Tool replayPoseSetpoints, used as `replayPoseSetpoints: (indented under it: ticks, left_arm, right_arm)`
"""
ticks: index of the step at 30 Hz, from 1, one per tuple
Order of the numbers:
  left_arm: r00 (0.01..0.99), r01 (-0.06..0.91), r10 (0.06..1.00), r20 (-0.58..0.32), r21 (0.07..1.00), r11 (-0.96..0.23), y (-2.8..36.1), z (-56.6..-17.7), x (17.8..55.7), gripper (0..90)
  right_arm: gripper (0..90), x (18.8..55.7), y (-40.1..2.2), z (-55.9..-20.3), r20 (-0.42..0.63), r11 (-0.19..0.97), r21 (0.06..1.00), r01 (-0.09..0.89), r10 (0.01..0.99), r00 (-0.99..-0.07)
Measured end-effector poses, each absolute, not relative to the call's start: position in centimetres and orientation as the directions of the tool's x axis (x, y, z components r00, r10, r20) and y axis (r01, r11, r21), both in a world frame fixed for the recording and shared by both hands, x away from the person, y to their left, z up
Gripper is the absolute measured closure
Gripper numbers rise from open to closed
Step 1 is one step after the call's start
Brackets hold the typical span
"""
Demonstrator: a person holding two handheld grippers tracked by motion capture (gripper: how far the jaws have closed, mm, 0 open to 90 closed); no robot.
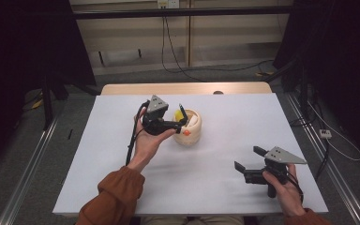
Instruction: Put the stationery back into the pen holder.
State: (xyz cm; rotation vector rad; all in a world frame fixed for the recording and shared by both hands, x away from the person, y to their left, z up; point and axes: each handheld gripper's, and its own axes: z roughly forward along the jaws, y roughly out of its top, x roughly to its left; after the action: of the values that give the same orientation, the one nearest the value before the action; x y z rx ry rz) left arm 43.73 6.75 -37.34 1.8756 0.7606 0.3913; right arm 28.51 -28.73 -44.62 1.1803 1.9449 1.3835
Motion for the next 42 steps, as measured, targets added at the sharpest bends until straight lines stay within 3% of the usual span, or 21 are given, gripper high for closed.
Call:
replayPoseSetpoints:
  ticks: [5,42]
  left_arm:
    - [0.725,0.358,0.683,-0.086,0.894,-0.268,8.2,-37.8,43.2,5.7]
    - [0.701,0.340,0.712,-0.032,0.893,-0.294,16.0,-39.4,35.9,4.1]
  right_arm:
    - [4.2,28.5,-28.8,-44.6,0.102,0.115,0.920,0.374,0.853,-0.512]
    - [3.9,28.7,-28.7,-44.8,0.097,0.120,0.920,0.373,0.852,-0.514]
